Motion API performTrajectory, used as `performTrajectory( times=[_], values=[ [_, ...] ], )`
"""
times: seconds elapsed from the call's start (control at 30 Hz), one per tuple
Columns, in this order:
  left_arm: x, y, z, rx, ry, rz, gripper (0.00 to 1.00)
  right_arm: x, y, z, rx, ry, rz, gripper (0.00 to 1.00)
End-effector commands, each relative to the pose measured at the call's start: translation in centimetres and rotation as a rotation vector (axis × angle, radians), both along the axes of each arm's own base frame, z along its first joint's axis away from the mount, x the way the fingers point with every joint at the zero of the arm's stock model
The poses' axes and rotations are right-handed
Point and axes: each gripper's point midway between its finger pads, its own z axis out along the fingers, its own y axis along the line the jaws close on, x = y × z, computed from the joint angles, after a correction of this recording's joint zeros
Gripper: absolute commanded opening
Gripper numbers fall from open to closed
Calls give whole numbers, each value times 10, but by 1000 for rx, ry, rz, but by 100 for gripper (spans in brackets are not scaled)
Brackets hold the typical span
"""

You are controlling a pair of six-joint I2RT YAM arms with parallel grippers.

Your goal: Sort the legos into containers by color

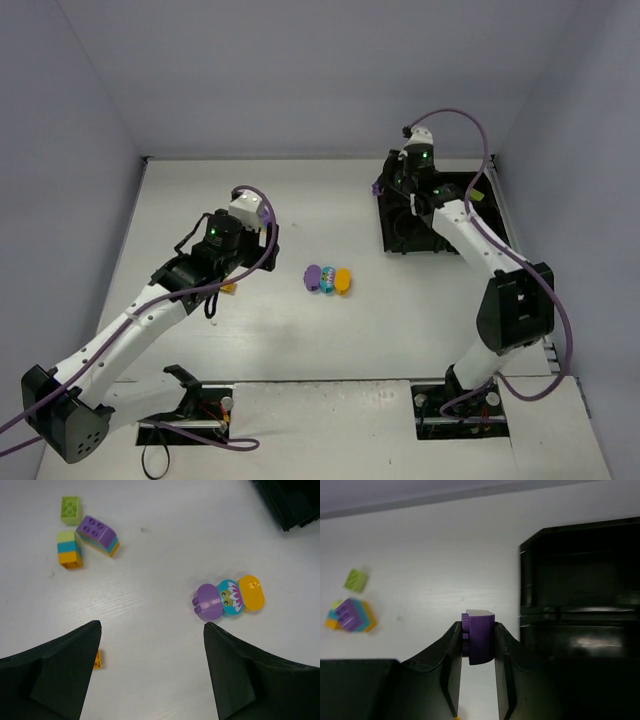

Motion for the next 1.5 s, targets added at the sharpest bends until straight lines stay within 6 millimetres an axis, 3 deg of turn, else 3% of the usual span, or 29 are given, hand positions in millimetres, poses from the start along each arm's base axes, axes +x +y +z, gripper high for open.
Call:
performTrajectory(
  times=[0.0,0.03,0.07,0.17,0.3,0.37,0.4,0.47,0.5,0.63,0.67,0.73,0.77,0.8,0.83,0.93,0.97,1.03,1.07,1.13,1.17,1.23,1.3,1.33,1.47],
  values=[
    [-11,30,-4,-80,70,228,77,46,-61,13,-141,-97,-220,0],
    [-15,36,-11,-74,90,255,77,56,-70,15,-147,-106,-247,0],
    [-20,45,-19,-52,116,286,77,67,-86,-2,-166,-73,-280,0],
    [-29,66,-29,-68,164,377,77,89,-108,-21,-174,-44,-332,2],
    [-34,82,-43,-100,232,424,77,112,-119,-49,-178,-4,-356,8],
    [-38,85,-45,-125,259,434,77,122,-125,-61,-179,10,-367,16],
    [-38,92,-47,-129,268,457,77,126,-124,-69,-177,21,-362,27],
    [-39,96,-46,-137,278,471,77,133,-123,-64,-174,6,-349,37],
    [-40,101,-48,-129,287,486,77,134,-123,-62,-179,0,-339,48],
    [-39,109,-54,-107,311,519,77,131,-115,-34,-165,-46,-297,64],
    [-38,110,-58,-100,326,525,77,126,-113,-33,-161,-45,-278,64],
    [-37,112,-66,-89,359,533,77,117,-111,-9,-152,-83,-260,65],
    [-36,112,-68,-85,367,535,77,109,-110,-9,-152,-79,-250,65],
    [-36,113,-71,-78,378,537,77,101,-107,12,-138,-112,-237,65],
    [-34,113,-76,-66,395,543,77,95,-106,17,-140,-121,-227,65],
    [-31,117,-87,-45,433,566,77,68,-103,41,-131,-158,-201,65],
    [-31,119,-90,-40,446,576,77,57,-103,61,-121,-196,-202,65],
    [-29,121,-99,-27,480,596,77,40,-99,58,-101,-186,-181,65],
    [-28,123,-103,-30,493,610,77,29,-97,76,-70,-221,-177,65],
    [-25,124,-113,-21,525,628,77,13,-90,70,-45,-210,-151,65],
    [-23,124,-117,-30,535,643,77,3,-87,83,-25,-240,-146,65],
    [-20,126,-128,-30,569,678,77,-10,-81,75,-14,-228,-128,65],
    [-14,127,-135,-49,581,698,77,-23,-72,81,-3,-245,-104,65],
    [-13,127,-145,-49,607,715,77,-28,-70,71,-7,-226,-96,65],
    [2,124,-158,-78,610,743,77,-45,-60,62,-5,-213,-64,65]
  ],
)
